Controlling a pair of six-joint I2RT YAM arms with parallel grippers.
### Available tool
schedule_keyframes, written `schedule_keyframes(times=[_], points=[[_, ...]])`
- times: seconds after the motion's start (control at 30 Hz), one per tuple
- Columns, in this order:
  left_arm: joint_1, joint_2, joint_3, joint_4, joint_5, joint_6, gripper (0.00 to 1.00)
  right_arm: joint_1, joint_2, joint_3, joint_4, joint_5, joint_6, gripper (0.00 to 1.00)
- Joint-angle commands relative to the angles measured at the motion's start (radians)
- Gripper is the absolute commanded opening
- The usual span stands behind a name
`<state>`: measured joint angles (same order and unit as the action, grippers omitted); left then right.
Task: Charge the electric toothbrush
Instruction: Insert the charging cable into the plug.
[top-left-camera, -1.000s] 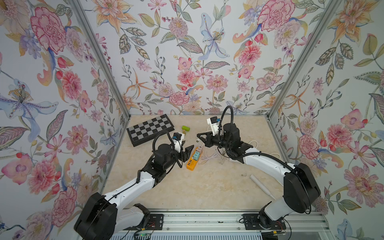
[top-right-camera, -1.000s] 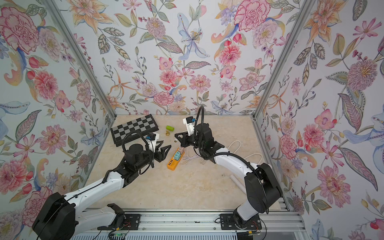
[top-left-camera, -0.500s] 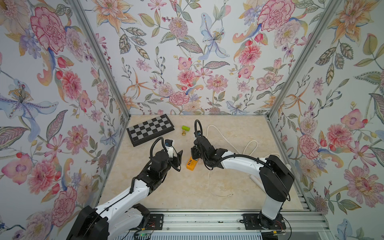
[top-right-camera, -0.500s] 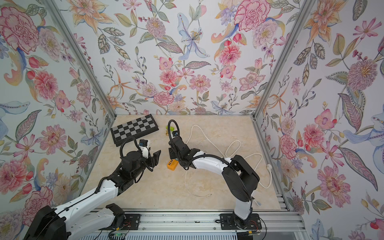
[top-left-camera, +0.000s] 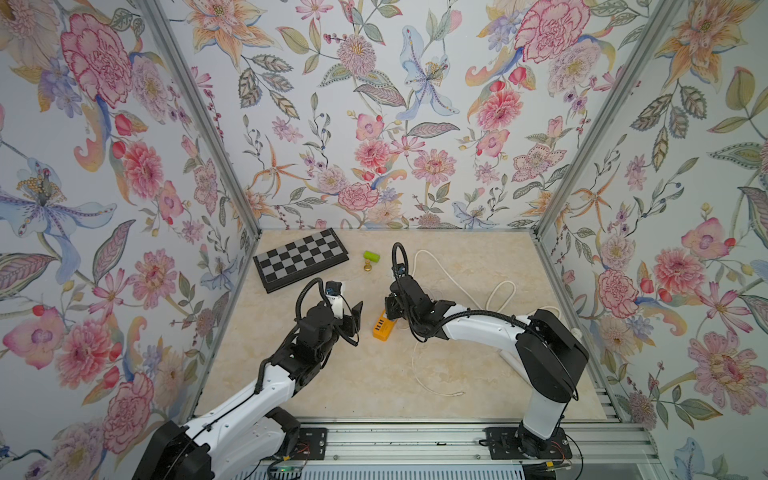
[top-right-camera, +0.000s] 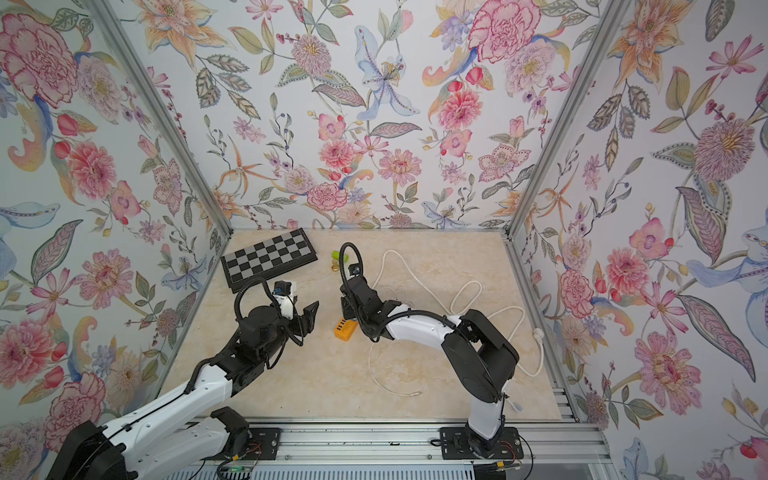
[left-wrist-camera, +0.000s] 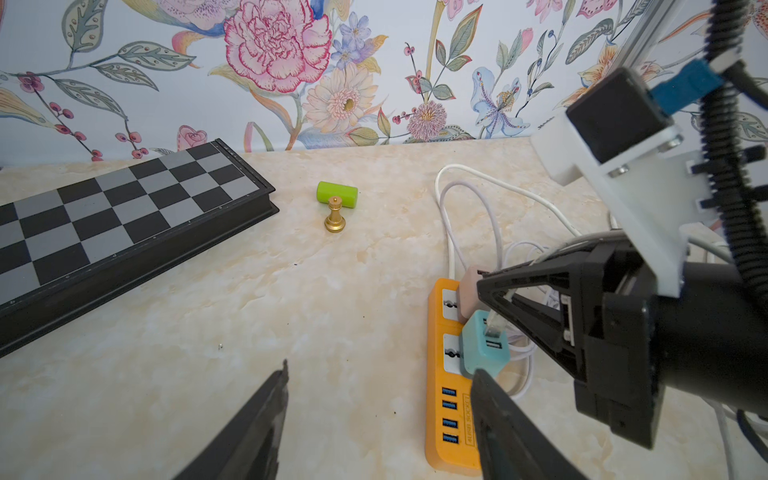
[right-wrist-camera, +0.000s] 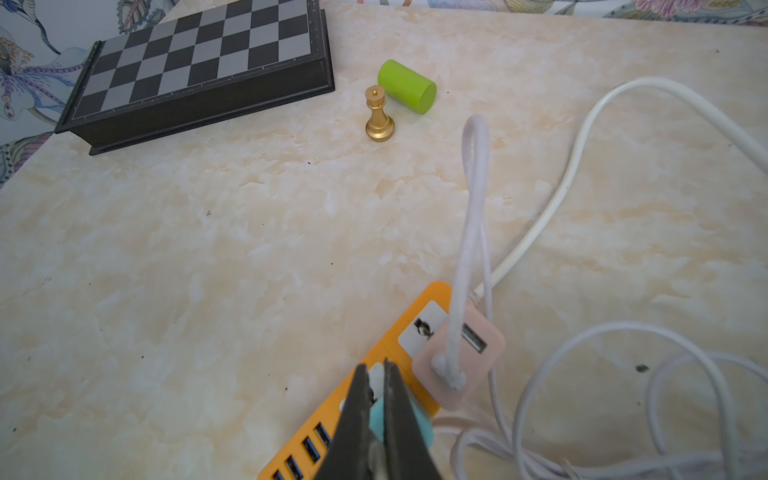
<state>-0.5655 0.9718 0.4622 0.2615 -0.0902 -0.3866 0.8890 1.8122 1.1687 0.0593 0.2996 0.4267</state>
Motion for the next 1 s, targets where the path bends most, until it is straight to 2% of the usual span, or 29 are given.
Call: schedule_keyframes(times=[0.0,0.27,0.77,0.97], points=[[0.009,-0.016,-0.019,-0.012,-0.032,-0.035,0.70,0.007,-0.009,-0.028,-0.004,0.029,0.031,0.00],[0.007,-0.021,-0.020,-0.012,-0.032,-0.039,0.70,0.020,-0.040,-0.055,-0.015,0.046,0.073,0.00],[0.009,-0.036,-0.032,-0.021,-0.039,-0.044,0.70,0.029,-0.014,-0.046,-0.005,0.089,0.037,0.00],[0.008,-0.041,-0.035,-0.017,-0.048,-0.045,0.70,0.015,-0.006,-0.079,0.100,0.053,0.003,0.00]])
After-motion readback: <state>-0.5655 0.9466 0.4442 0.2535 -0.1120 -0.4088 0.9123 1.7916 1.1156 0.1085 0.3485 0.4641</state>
